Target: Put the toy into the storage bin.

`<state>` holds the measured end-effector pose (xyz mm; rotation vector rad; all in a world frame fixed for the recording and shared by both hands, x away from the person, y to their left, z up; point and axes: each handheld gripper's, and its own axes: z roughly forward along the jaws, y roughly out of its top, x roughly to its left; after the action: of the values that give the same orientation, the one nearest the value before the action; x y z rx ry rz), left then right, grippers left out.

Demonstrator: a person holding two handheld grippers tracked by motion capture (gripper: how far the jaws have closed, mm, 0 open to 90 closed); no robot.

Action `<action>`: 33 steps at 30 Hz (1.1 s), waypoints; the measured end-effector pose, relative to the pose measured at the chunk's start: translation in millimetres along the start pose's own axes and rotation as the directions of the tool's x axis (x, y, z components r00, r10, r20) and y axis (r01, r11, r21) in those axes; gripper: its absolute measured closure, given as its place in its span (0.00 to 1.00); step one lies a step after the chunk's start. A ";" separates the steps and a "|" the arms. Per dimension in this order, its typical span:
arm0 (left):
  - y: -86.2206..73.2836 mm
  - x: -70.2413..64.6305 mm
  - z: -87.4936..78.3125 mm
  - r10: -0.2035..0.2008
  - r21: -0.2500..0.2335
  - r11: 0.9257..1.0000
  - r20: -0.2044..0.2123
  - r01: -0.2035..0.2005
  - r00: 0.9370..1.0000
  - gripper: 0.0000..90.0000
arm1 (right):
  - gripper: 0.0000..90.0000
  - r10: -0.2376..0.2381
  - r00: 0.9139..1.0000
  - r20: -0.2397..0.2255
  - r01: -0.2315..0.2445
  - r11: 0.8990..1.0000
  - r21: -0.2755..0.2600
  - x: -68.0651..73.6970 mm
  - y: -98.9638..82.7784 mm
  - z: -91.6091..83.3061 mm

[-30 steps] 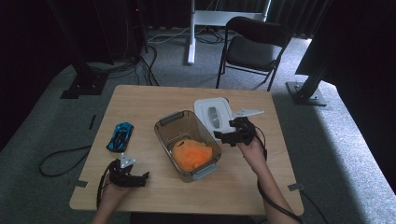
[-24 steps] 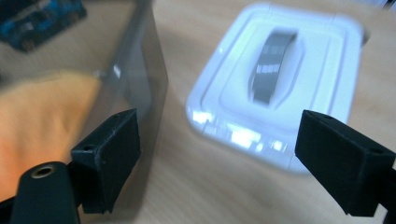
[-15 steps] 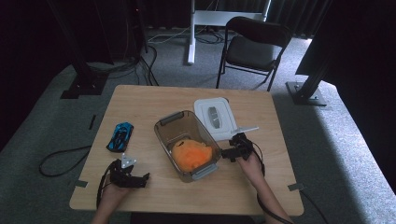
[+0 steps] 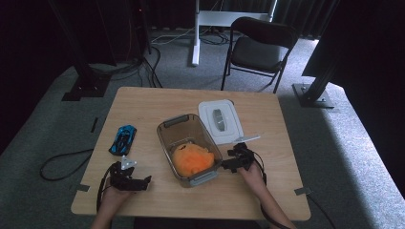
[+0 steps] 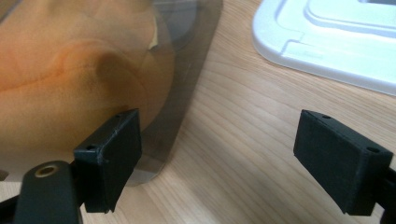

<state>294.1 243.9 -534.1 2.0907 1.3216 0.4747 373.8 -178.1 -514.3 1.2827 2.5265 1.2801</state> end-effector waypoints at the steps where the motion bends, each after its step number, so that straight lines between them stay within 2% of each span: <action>1: 0.7 0.1 -1.3 0.005 0.003 1.000 -0.005 -0.005 1.000 0.00 | 0.16 -0.008 1.000 0.000 0.008 1.000 -0.005 1.6 -0.4 0.6; 5: 1.2 2.8 -8.1 0.004 -0.001 1.000 -0.005 -0.004 1.000 0.00 | 0.16 -0.017 1.000 -0.008 0.017 1.000 -0.005 6.8 -1.6 5.1; 8: 0.3 6.5 -12.9 -0.011 -0.010 1.000 -0.008 0.011 1.000 0.00 | 0.16 -0.014 0.999 -0.031 0.014 1.000 0.000 10.6 -2.7 9.6; 16: 1.0 21.5 -22.8 -0.048 -0.036 0.998 -0.052 0.046 0.997 0.00 | 0.16 -0.058 0.997 -0.056 0.058 0.998 0.000 30.1 -5.1 26.1; 20: 5.0 31.1 -28.0 -0.074 -0.057 0.996 -0.078 0.069 0.994 0.00 | 0.16 -0.060 0.996 -0.067 0.060 0.998 -0.013 37.3 -5.5 32.7; 33: 16.8 60.8 -21.1 -0.129 -0.087 0.989 -0.125 0.119 0.984 0.00 | 0.16 -0.088 0.992 -0.090 0.088 0.996 -0.004 57.8 -5.4 48.1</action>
<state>319.7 299.8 -508.6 1.9270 1.4730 0.6082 349.8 -108.7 -531.7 1.1243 2.6108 1.3487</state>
